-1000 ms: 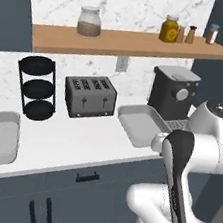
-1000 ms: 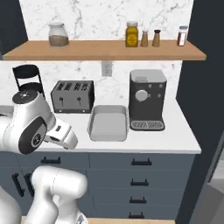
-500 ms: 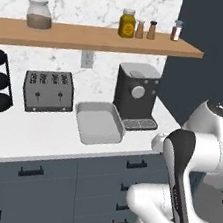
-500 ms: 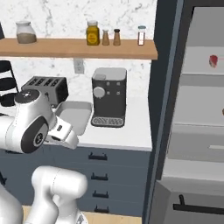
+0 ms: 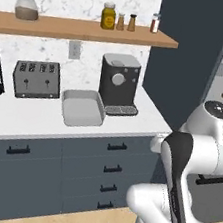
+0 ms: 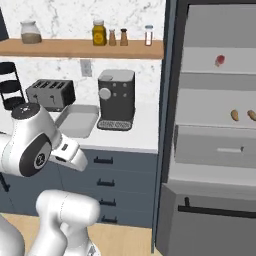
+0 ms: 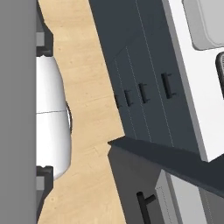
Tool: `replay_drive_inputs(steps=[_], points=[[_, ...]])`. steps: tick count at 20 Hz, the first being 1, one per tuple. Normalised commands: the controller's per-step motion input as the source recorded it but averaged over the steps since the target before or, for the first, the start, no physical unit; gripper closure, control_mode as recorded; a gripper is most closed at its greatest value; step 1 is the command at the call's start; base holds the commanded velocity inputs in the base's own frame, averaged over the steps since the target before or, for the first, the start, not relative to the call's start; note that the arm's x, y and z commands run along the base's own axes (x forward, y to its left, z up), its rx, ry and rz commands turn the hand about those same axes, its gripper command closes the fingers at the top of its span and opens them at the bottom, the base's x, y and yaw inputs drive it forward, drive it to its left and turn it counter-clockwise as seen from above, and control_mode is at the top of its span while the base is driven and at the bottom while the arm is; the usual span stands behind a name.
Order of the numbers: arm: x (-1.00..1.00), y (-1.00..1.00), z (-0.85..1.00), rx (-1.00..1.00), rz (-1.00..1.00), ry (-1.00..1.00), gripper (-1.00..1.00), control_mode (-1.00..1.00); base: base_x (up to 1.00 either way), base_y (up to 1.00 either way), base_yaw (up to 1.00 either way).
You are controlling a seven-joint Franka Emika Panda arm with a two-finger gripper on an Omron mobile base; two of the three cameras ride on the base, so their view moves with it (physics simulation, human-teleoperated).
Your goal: Place one sweet potato and one steak in each tupperware on the nearby counter, to pack two identical lunches.
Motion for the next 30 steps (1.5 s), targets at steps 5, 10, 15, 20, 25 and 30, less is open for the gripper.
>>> replay_drive_inputs(steps=[5,10,15,20,25,30], points=[[0.0,0.0,0.0,0.0,0.0,0.0,-1.0,1.0,-0.01,-1.0,0.08],[0.0,0.0,0.0,0.0,0.0,0.0,-1.0,1.0,0.0,-0.9,0.05],[0.0,0.0,0.0,0.0,0.0,0.0,-1.0,1.0,0.09,-0.71,0.03],[0.0,0.0,0.0,0.0,0.0,0.0,-1.0,1.0,0.29,-0.46,-0.06],[0.0,0.0,0.0,0.0,0.0,0.0,-1.0,1.0,0.59,-0.05,-0.21],[0.0,0.0,0.0,0.0,0.0,0.0,-1.0,1.0,0.64,-0.18,-0.11]])
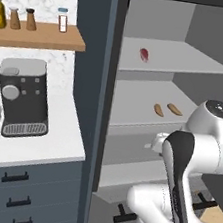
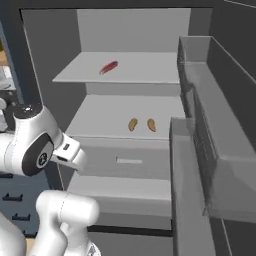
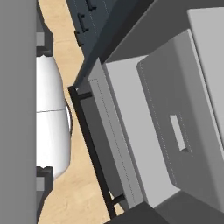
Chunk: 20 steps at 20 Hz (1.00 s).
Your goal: Place one sweet potato and one steak in each tupperware on the nearby counter, to pack two identical lunches.
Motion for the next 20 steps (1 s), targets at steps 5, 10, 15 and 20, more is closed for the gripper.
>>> replay_drive_inputs(steps=[5,10,15,20], points=[[0.0,0.0,0.0,0.0,0.0,0.0,-1.0,1.0,0.46,-0.56,0.0],[0.0,0.0,0.0,0.0,0.0,0.0,-1.0,1.0,0.23,-0.22,0.0],[0.0,0.0,0.0,0.0,0.0,0.0,-1.0,1.0,0.0,0.0,0.0],[0.0,0.0,0.0,0.0,0.0,0.0,-1.0,1.0,0.0,0.0,0.0]])
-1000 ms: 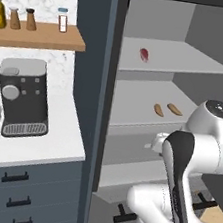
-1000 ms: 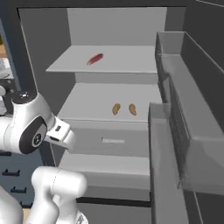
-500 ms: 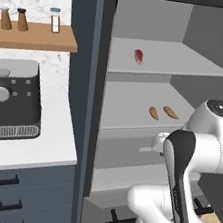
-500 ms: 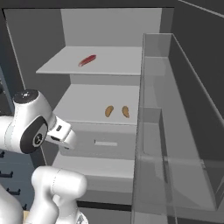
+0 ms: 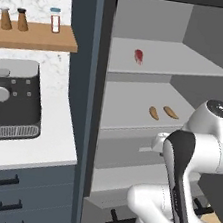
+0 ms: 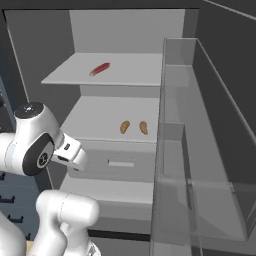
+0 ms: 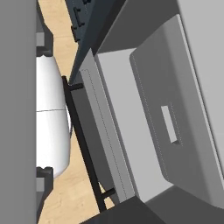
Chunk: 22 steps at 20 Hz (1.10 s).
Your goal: Place one sweet potato and one steak in each tupperware on the nearby counter, to pack two identical lunches.
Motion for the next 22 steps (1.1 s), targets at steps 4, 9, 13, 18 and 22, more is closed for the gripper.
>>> replay_drive_inputs(steps=[4,9,13,18,22], points=[[0.01,0.0,0.0,0.0,0.0,0.0,-1.0,-1.0,0.0,0.0,0.0],[0.23,-0.29,0.03,0.0,0.08,-0.12,-1.0,-1.0,0.0,0.0,0.0],[0.5,-0.31,0.02,0.0,0.08,-0.14,-1.0,-1.0,0.0,0.0,0.0],[0.57,-0.03,0.01,-0.06,0.04,-0.11,-1.0,-1.0,0.0,0.0,0.0],[0.94,-0.27,0.0,-0.06,0.01,0.02,-1.0,-1.0,0.0,0.0,0.0]])
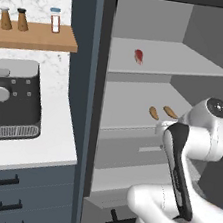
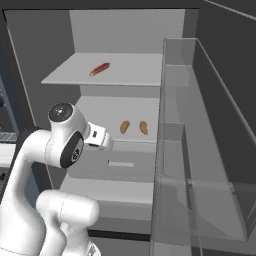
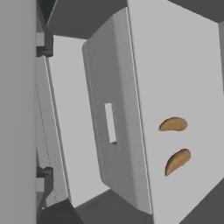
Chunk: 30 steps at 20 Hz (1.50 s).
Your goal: Place one sweet potato and one steak in each tupperware on the nearby counter, to pack two identical lunches.
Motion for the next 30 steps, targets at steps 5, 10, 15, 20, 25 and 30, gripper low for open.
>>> replay_drive_inputs(steps=[5,10,15,20,25,30], points=[[0.81,-0.1,0.08,-0.03,0.0,0.01,-1.0,-1.0,0.0,0.0,0.0],[0.65,-0.12,0.02,0.0,0.0,-0.12,-1.0,-1.0,0.0,0.0,0.0],[0.53,-0.18,-0.05,0.0,0.0,-0.25,-1.0,-1.0,0.0,0.0,0.0],[0.2,-0.2,-0.05,0.0,0.0,-0.14,-1.0,-1.0,0.0,0.0,0.0],[0.36,0.0,0.0,0.0,0.0,0.14,-1.0,-1.0,0.0,0.0,0.0],[0.59,-0.04,-0.02,0.0,0.0,0.22,-1.0,-1.0,0.0,0.0,0.0]])
